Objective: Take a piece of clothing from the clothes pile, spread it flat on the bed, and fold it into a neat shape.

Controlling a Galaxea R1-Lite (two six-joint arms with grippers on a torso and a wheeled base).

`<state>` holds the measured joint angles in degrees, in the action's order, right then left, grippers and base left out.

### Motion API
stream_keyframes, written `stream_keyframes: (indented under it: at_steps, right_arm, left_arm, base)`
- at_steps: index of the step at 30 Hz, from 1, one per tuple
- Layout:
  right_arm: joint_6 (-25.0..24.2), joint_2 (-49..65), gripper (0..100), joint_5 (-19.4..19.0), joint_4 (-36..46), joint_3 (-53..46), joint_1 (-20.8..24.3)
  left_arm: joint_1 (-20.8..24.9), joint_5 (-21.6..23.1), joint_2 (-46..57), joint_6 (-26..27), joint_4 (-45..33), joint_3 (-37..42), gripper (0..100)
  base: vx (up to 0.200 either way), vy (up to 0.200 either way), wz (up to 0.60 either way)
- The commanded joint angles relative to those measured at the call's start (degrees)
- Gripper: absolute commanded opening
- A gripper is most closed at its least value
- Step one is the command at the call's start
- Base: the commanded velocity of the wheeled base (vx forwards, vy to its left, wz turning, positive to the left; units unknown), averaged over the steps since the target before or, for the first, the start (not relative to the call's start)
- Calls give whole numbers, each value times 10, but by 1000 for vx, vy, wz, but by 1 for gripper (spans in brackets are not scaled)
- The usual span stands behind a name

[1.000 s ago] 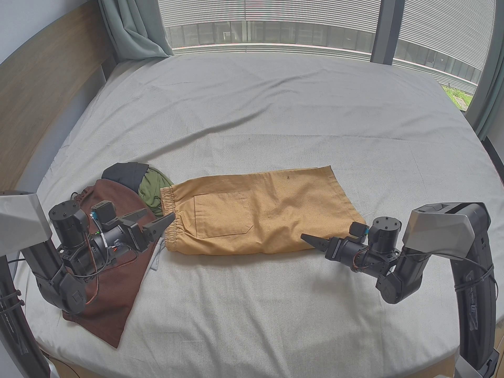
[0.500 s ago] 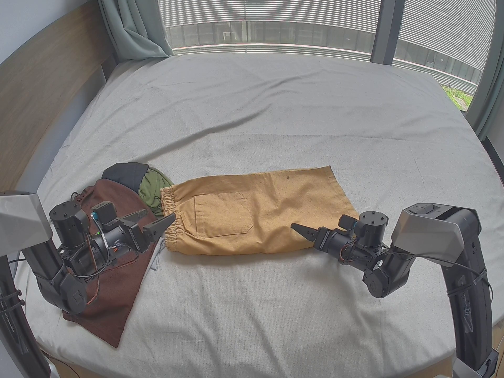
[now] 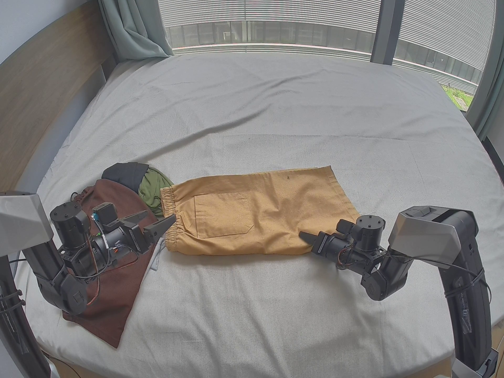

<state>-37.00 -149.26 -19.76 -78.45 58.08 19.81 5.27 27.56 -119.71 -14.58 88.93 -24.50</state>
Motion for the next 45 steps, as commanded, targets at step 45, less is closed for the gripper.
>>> stream_keyframes:
  at_steps: [45]
  right_arm:
    - [67,131,0,-1,-98,-401,-6]
  left_arm:
    - [-14,101,-9,-26,1,-27,100]
  base:
    - [0,0,0]
